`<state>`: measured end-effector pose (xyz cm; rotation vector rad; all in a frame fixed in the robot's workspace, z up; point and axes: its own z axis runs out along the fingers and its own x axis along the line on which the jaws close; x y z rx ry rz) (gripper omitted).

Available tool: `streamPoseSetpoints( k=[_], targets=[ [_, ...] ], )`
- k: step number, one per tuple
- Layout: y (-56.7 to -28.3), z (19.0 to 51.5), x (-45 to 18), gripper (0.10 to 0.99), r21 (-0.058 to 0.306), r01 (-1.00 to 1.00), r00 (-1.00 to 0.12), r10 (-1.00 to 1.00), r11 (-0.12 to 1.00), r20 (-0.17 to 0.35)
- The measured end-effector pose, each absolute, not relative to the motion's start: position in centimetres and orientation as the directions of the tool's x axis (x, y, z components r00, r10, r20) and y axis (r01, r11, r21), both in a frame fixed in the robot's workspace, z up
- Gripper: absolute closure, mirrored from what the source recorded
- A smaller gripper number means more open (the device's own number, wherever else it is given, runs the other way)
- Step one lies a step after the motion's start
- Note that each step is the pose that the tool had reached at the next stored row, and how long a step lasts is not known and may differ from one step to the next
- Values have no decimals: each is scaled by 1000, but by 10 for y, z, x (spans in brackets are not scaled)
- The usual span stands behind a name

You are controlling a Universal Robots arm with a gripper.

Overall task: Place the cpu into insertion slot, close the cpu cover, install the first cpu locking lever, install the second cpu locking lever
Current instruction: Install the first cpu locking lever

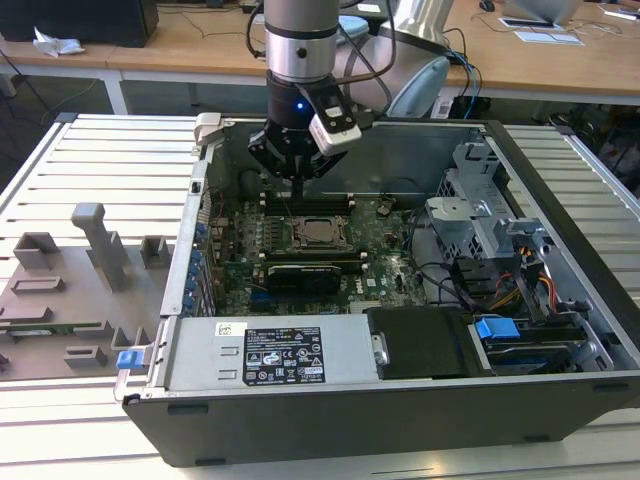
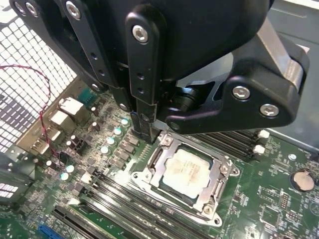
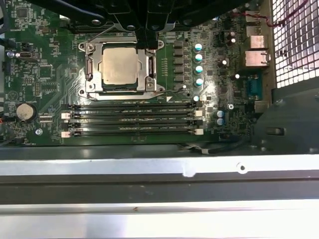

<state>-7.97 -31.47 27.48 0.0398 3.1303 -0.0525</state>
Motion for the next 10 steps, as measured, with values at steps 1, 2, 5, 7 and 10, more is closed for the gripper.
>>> streamPoseSetpoints(
  k=[1, 2, 5, 7, 10],
  targets=[
    [-315, 275, -82, 980, -33, 26, -1000, 25, 999, -11],
    [-315, 275, -83, 980, -33, 26, -1000, 25, 999, -11],
    [-315, 275, -88, 980, -33, 26, -1000, 25, 999, -11],
    [-315, 275, -91, 980, -33, 26, -1000, 25, 999, -11],
    [-315, 275, -94, 980, -33, 25, -1000, 25, 999, -11]
  ],
)
